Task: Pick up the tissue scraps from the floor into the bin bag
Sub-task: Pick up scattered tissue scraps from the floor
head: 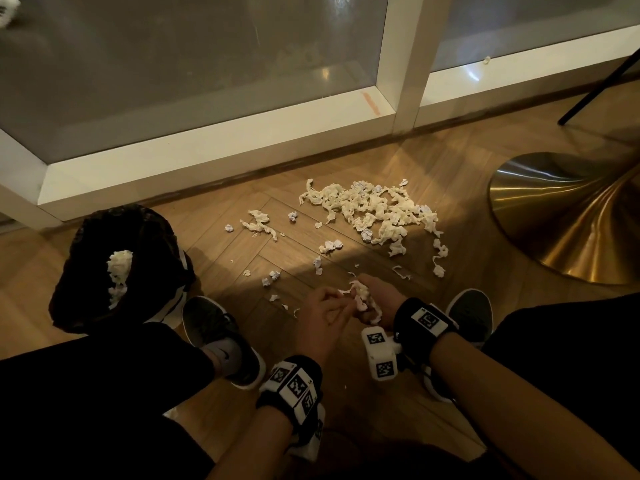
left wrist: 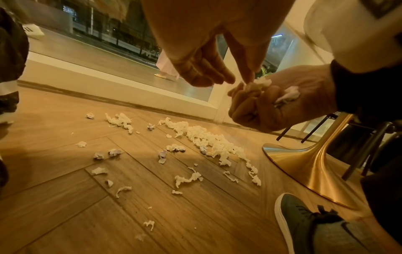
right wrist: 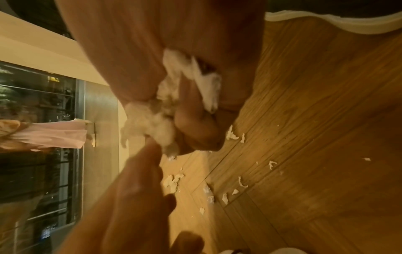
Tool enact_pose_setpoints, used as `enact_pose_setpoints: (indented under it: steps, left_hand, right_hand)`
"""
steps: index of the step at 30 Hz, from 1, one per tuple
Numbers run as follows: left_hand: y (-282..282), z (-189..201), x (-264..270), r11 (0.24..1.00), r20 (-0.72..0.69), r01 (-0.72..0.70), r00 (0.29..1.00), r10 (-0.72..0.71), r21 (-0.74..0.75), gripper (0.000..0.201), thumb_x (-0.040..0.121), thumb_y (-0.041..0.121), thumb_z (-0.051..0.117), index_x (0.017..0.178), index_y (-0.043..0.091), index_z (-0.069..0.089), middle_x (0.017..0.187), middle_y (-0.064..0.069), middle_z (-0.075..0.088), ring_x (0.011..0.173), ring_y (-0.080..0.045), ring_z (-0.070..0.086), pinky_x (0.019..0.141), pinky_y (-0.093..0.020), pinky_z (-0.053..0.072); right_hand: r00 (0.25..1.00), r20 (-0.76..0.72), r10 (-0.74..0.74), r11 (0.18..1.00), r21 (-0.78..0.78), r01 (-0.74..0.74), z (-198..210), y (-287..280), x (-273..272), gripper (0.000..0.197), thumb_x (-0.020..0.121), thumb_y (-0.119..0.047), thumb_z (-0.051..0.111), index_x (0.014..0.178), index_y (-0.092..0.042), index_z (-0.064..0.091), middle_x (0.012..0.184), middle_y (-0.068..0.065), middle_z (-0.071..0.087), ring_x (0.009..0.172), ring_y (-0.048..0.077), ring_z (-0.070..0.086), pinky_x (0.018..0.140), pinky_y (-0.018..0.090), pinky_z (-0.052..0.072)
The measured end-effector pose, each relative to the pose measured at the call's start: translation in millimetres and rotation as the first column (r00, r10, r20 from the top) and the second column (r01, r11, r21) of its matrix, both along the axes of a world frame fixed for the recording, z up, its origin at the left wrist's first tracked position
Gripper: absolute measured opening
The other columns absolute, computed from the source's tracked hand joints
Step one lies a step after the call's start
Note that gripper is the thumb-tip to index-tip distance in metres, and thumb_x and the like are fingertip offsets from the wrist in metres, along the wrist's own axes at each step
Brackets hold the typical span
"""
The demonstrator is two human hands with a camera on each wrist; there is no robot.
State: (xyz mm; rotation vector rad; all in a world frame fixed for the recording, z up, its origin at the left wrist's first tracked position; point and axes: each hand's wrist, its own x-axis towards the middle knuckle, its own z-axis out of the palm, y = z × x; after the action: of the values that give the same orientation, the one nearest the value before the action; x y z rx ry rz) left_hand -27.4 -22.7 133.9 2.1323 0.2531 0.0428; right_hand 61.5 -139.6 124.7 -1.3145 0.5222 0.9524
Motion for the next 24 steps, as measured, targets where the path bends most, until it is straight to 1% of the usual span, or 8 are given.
enact_pose_setpoints:
  steps: [4, 8, 10, 12, 15, 18, 21, 24]
  left_hand:
    - [-0.1, -6.0, 2.9, 1.000, 0.007, -0.024, 1.000, 0.024, -0.002, 0.011, 0.081, 0.022, 0.072, 0.091, 0.018, 0.077, 0.096, 0.010, 0.057, 0.096, -0.006, 0.050, 0.079, -0.015, 0.038]
    - [-0.1, -5.3, 2.6, 0.998, -0.024, -0.042, 0.999, 0.043, 0.049, 0.006, 0.076, 0.019, 0.076, 0.079, 0.023, 0.074, 0.084, 0.022, 0.050, 0.092, -0.007, 0.046, 0.074, -0.015, 0.032]
    - [-1.1, -4.2, 2.0, 0.994, -0.054, -0.085, 0.995, 0.089, 0.064, 0.018, 0.074, 0.018, 0.076, 0.071, 0.029, 0.063, 0.084, 0.017, 0.051, 0.083, -0.006, 0.047, 0.068, -0.018, 0.032]
    - [-1.0, -3.8, 3.4, 0.987, -0.102, -0.154, 0.982, 0.157, 0.037, 0.026, 0.071, 0.014, 0.075, 0.071, 0.027, 0.053, 0.088, 0.006, 0.052, 0.078, -0.007, 0.049, 0.062, -0.019, 0.035]
    - [3.4, -5.3, 6.1, 0.988, -0.134, -0.148, 0.979, 0.153, 0.048, 0.035, 0.065, 0.014, 0.077, 0.087, 0.027, 0.051, 0.100, 0.006, 0.048, 0.091, -0.014, 0.049, 0.071, -0.029, 0.048]
    - [10.6, -6.5, 6.6, 0.986, -0.207, -0.117, 0.969, 0.139, 0.117, 0.054, 0.064, 0.021, 0.079, 0.109, 0.030, 0.051, 0.114, 0.009, 0.043, 0.109, -0.013, 0.042, 0.089, -0.033, 0.045]
    - [13.7, -10.3, 6.3, 0.991, -0.291, -0.075, 0.951, 0.104, 0.112, 0.062, 0.063, 0.027, 0.079, 0.118, 0.032, 0.050, 0.122, 0.010, 0.043, 0.114, -0.010, 0.039, 0.094, -0.034, 0.042]
    - [9.1, -7.0, 4.5, 0.978, -0.353, -0.074, 0.935, 0.000, -0.196, 0.050, 0.073, 0.017, 0.073, 0.116, 0.032, 0.052, 0.117, 0.006, 0.053, 0.107, -0.012, 0.052, 0.085, -0.028, 0.048]
  right_hand:
    - [0.988, -0.026, 0.149, 0.983, 0.112, -0.145, 7.5, 6.1, -4.4, 0.037, 0.101, -0.011, 0.033, 0.137, -0.009, 0.042, 0.073, 0.005, 0.043, 0.033, 0.006, 0.041, 0.030, 0.011, 0.026]
    - [0.957, 0.028, 0.289, 0.957, -0.020, -0.289, 11.4, 11.3, -9.1, 0.022, 0.098, -0.005, 0.036, 0.098, -0.015, 0.056, 0.072, 0.003, 0.051, 0.046, 0.007, 0.048, 0.034, 0.014, 0.033]
    - [0.944, 0.031, 0.330, 0.942, -0.070, -0.327, 8.7, 13.2, -12.8, 0.018, 0.096, -0.006, 0.039, 0.085, -0.008, 0.053, 0.065, 0.002, 0.050, 0.049, 0.013, 0.048, 0.035, 0.013, 0.033]
    - [0.964, -0.076, 0.253, 0.966, 0.067, -0.249, 2.6, 16.4, -15.5, 0.024, 0.096, -0.008, 0.038, 0.074, -0.007, 0.046, 0.056, 0.003, 0.042, 0.035, 0.009, 0.038, 0.029, 0.015, 0.027]
    - [0.970, -0.109, 0.217, 0.975, 0.077, -0.210, -7.3, 18.0, -18.5, 0.024, 0.094, -0.011, 0.048, 0.071, -0.009, 0.047, 0.059, 0.004, 0.039, 0.034, 0.007, 0.034, 0.029, 0.014, 0.025]
    - [0.940, -0.056, 0.336, 0.941, 0.059, -0.333, -0.7, 16.7, -20.6, 0.024, 0.093, -0.018, 0.055, 0.072, -0.007, 0.051, 0.052, 0.003, 0.045, 0.036, 0.008, 0.034, 0.030, 0.015, 0.023]
    - [0.883, 0.033, 0.468, 0.882, -0.089, -0.463, 2.5, 15.1, -20.2, 0.030, 0.090, -0.029, 0.062, 0.069, -0.009, 0.054, 0.049, 0.004, 0.047, 0.036, 0.012, 0.035, 0.037, 0.018, 0.026]
    - [0.874, 0.204, 0.441, 0.892, -0.208, -0.402, 2.4, 15.3, -20.0, 0.032, 0.089, -0.032, 0.061, 0.070, -0.007, 0.059, 0.052, 0.008, 0.048, 0.039, 0.018, 0.038, 0.042, 0.024, 0.031]
